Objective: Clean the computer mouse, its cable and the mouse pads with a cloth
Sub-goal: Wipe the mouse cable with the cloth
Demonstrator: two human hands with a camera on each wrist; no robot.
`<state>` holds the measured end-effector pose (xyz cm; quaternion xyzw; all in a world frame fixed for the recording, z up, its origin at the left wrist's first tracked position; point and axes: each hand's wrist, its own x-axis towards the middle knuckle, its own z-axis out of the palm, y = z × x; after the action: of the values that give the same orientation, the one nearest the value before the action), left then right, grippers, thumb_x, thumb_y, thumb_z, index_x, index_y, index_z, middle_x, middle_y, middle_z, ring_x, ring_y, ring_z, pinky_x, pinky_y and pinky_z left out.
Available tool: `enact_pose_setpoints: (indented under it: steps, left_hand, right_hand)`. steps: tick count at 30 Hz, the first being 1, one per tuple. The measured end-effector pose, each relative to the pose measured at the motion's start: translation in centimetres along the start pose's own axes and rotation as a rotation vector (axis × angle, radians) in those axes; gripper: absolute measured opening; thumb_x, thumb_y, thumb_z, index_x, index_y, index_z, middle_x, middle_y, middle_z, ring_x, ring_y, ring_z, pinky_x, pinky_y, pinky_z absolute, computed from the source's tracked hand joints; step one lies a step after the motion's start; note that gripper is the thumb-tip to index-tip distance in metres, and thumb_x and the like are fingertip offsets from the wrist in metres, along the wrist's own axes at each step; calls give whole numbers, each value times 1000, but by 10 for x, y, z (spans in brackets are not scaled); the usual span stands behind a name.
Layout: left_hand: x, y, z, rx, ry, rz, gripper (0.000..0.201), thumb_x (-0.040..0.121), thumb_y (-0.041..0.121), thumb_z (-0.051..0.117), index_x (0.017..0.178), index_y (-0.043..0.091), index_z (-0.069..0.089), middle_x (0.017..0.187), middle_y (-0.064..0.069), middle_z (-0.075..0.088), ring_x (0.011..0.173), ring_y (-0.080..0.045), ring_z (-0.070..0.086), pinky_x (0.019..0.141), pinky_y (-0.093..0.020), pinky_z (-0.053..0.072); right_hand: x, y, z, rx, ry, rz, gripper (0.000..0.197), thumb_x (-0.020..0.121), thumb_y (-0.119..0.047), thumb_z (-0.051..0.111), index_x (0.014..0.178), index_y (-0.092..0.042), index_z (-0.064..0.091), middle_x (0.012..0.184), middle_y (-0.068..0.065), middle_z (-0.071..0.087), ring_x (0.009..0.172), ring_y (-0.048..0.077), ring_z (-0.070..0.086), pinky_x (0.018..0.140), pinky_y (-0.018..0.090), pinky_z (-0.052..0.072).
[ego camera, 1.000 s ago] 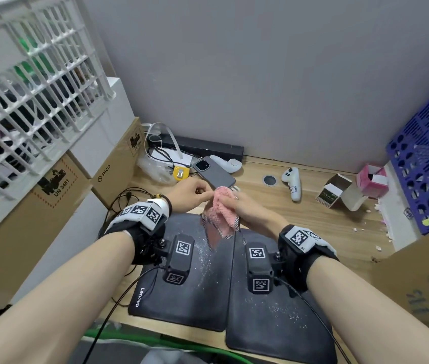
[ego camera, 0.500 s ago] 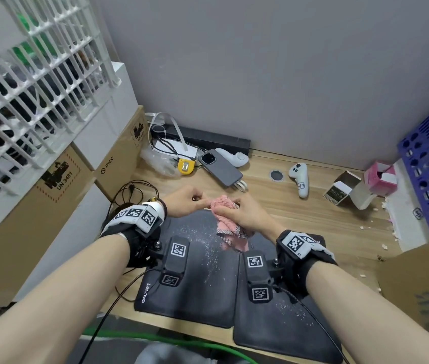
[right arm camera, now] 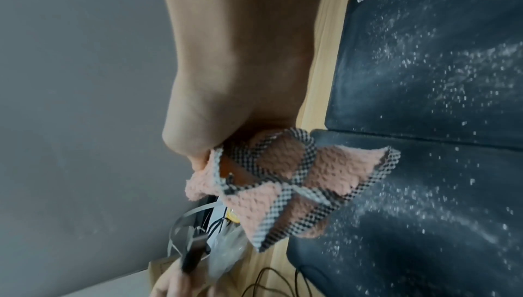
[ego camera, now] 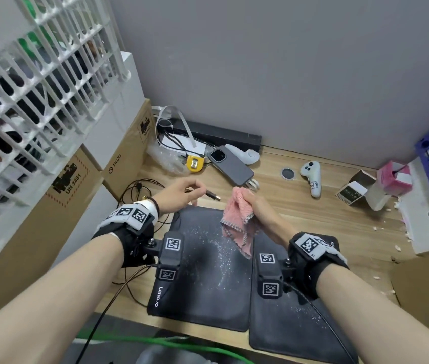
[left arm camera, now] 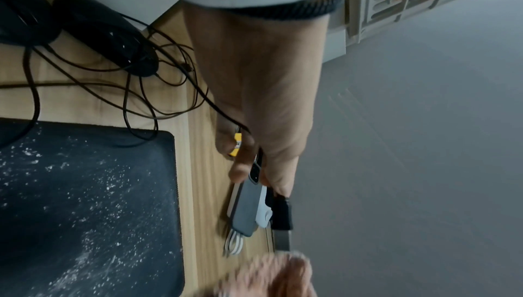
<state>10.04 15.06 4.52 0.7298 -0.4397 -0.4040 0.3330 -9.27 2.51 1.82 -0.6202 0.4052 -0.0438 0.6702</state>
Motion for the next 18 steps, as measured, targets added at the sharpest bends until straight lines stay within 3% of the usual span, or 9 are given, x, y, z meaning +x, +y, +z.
enact_pose_setpoints:
  steps: [3, 6, 8, 10, 12, 14, 18]
  left_hand:
    - [-2, 7, 7, -40, -33, 62, 10, 95, 14, 56, 98, 7, 62, 76, 6, 63, 54, 8, 55, 55, -8, 40]
    - [-3, 1, 8, -64, -30, 128, 10, 91, 5, 61, 98, 3, 67, 85, 5, 68, 71, 5, 62, 70, -12, 48]
    - [-6, -4, 7, -81, -18, 124, 8, 88, 2, 64, 94, 4, 70, 86, 2, 70, 74, 1, 64, 73, -14, 50]
    - [-7, -10, 5, -31, -23, 124, 7, 86, 4, 68, 91, 6, 73, 86, 2, 72, 77, -4, 66, 75, -15, 51]
    - [-10, -15, 3, 27, -15, 108, 7, 85, 8, 70, 90, 9, 74, 87, 2, 73, 80, -7, 68, 77, -18, 52]
    - [-12, -23, 2, 44, 4, 79, 7, 84, 11, 72, 90, 9, 75, 87, 1, 74, 79, -7, 68, 77, -19, 52]
    - [-20, -41, 7, 58, 31, 28, 4, 82, 16, 74, 85, 17, 77, 80, 0, 74, 71, -10, 62, 72, -29, 52]
  right_hand:
    - [2, -9, 22, 337, -146, 81, 38, 102, -38, 36, 108, -10, 61, 108, 12, 69, 106, 26, 62, 103, 43, 44]
    - [2, -16, 33, 513, -222, 135, 39, 103, -30, 36, 122, -3, 55, 125, 20, 61, 118, 32, 56, 109, 46, 39]
    - [1, -16, 36, 426, -237, 124, 37, 102, -25, 41, 122, 3, 53, 120, 21, 62, 110, 30, 58, 104, 43, 43]
    - [1, -14, 39, 263, -240, 88, 31, 98, -22, 52, 109, 6, 60, 99, 15, 69, 92, 25, 63, 86, 35, 55]
    - [-1, -10, 42, 154, -220, 69, 20, 93, -21, 61, 93, -2, 67, 80, 7, 73, 77, 20, 66, 68, 27, 55]
    - [3, -5, 44, 67, -185, 49, 19, 86, -26, 70, 90, -7, 71, 82, 10, 73, 75, 19, 66, 69, 29, 53]
    - [11, 5, 51, -176, -103, 16, 65, 64, -60, 76, 88, 1, 71, 86, 21, 72, 69, 22, 61, 66, 36, 45]
